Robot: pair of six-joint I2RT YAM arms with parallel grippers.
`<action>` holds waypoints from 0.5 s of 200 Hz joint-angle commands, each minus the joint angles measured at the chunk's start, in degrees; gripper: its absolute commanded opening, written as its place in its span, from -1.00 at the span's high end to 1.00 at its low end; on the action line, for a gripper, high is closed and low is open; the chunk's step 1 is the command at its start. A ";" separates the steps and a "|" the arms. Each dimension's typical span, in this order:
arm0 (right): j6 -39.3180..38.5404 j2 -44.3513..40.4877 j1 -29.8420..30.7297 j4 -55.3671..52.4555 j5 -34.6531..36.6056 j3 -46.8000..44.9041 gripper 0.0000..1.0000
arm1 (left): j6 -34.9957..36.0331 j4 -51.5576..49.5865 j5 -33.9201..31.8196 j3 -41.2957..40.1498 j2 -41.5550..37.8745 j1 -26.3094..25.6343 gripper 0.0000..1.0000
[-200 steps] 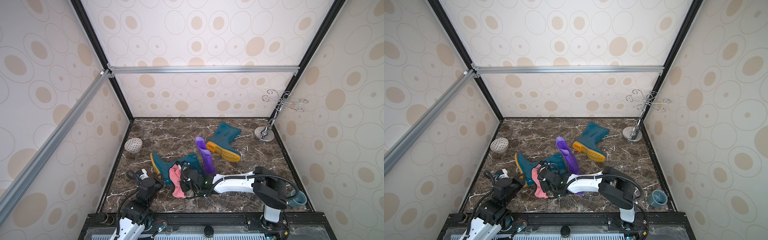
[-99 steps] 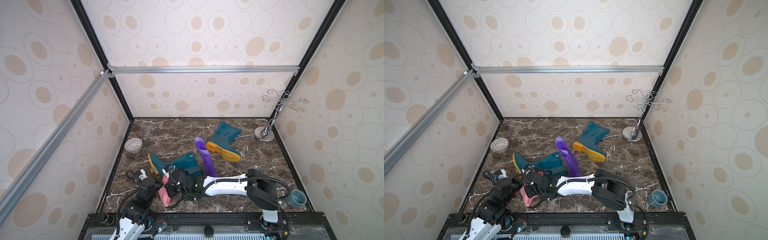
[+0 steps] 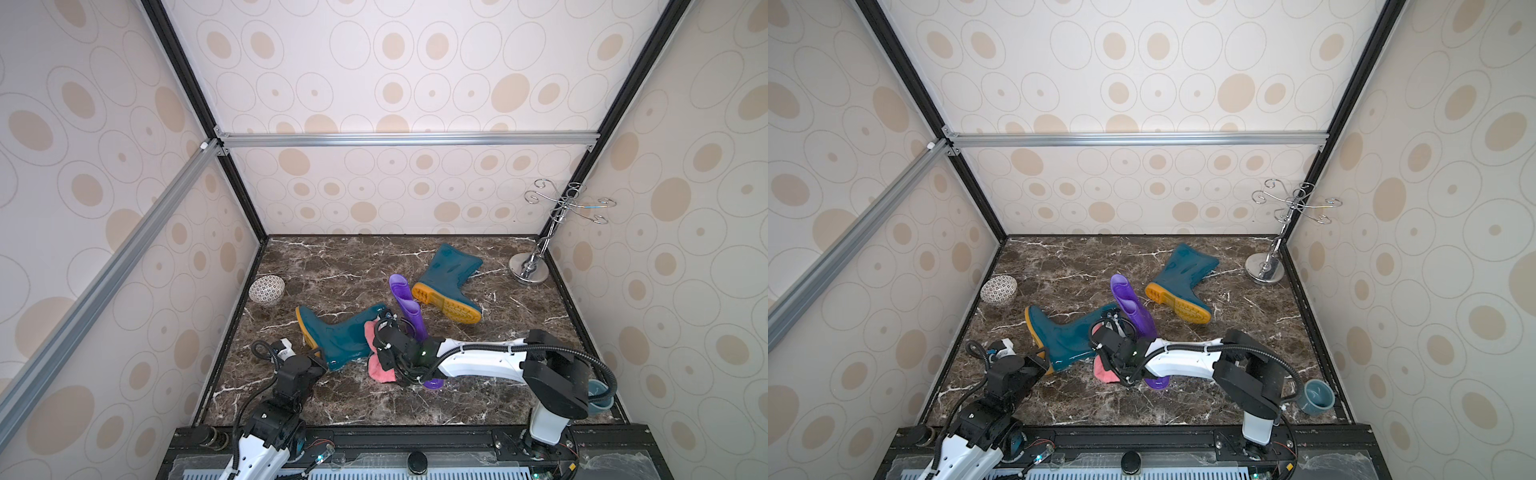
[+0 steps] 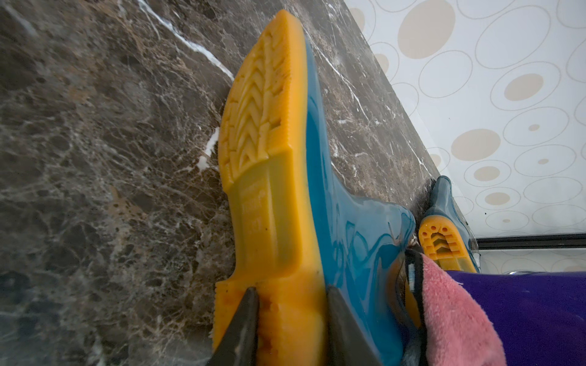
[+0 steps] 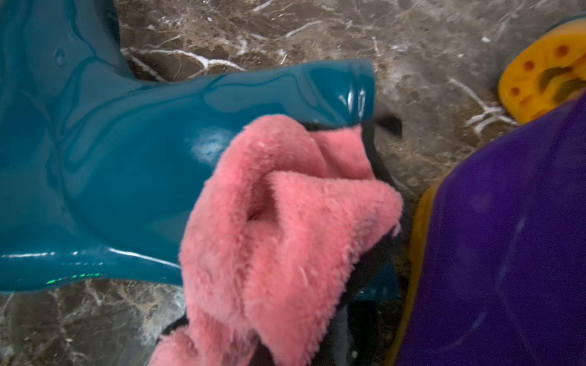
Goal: Wipe the rubber boots with a cloth
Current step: Wipe the dirt off the rubber boot.
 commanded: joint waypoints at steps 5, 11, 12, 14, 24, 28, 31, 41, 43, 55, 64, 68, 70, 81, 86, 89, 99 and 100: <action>-3.10 -0.65 -0.24 -1.35 2.36 0.62 1.00 | -0.88 -6.64 0.29 -2.28 0.03 -0.21 1.00; -3.33 0.12 -0.24 -1.03 1.08 1.50 1.00 | -0.79 -6.62 0.20 -2.28 0.01 -0.22 1.00; -3.35 0.27 -0.24 -1.01 0.89 1.62 1.00 | -0.79 -6.61 0.23 -2.32 0.04 -0.21 1.00; -3.40 0.62 -0.24 -0.89 0.35 2.07 1.00 | -0.75 -6.65 0.24 -2.31 0.01 -0.20 1.00; -3.45 2.72 -0.26 -0.27 -2.05 4.18 1.00 | -0.71 -6.68 0.03 -2.45 -0.02 -0.17 1.00; -3.53 3.68 -0.24 -0.14 -2.90 5.28 1.00 | -0.66 -6.69 -0.06 -2.46 -0.11 -0.17 1.00; -3.65 4.44 -0.24 -0.01 -3.54 6.06 1.00 | -0.58 -6.68 -0.19 -2.46 -0.11 -0.23 1.00; -4.06 6.75 -0.26 0.90 -5.21 8.74 1.00 | -0.23 -6.64 -0.57 -2.37 -0.24 -0.20 1.00; -4.06 7.16 -0.25 1.04 -5.74 9.43 1.00 | -0.19 -6.68 -0.60 -2.32 -0.21 -0.26 1.00; -4.94 9.35 -0.24 2.04 -8.02 12.67 1.00 | -0.18 -6.55 -0.70 -2.20 -0.04 -0.20 1.00; -5.86 10.59 -0.24 2.75 -9.60 15.12 1.00 | -0.09 -6.35 -0.45 -2.19 0.18 -0.26 1.00; -6.10 11.20 -0.29 2.90 -10.12 16.26 1.00 | -0.09 -6.43 -0.44 -2.19 0.22 -0.16 1.00; -6.26 11.50 -0.30 3.06 -10.55 16.80 1.00 | -0.05 -6.43 -0.41 -2.19 0.30 -0.23 1.00; -7.44 13.14 -0.22 4.48 -11.52 19.29 1.00 | 0.08 -6.31 -0.27 -2.36 0.41 -0.28 1.00; -7.78 13.90 -0.24 4.67 -11.84 20.53 1.00 | 0.13 -6.34 -0.24 -2.32 0.57 -0.22 1.00; -8.10 14.29 -0.28 4.57 -11.96 21.23 1.00 | 0.17 -6.35 -0.26 -2.29 0.61 -0.24 1.00; -8.87 15.51 -0.26 3.61 -11.80 23.51 1.00 | 0.18 -6.37 -0.41 -2.11 0.67 -0.23 1.00; -8.88 15.56 -0.25 3.46 -11.79 23.70 1.00 | 0.22 -6.36 -0.42 -2.11 0.72 -0.25 1.00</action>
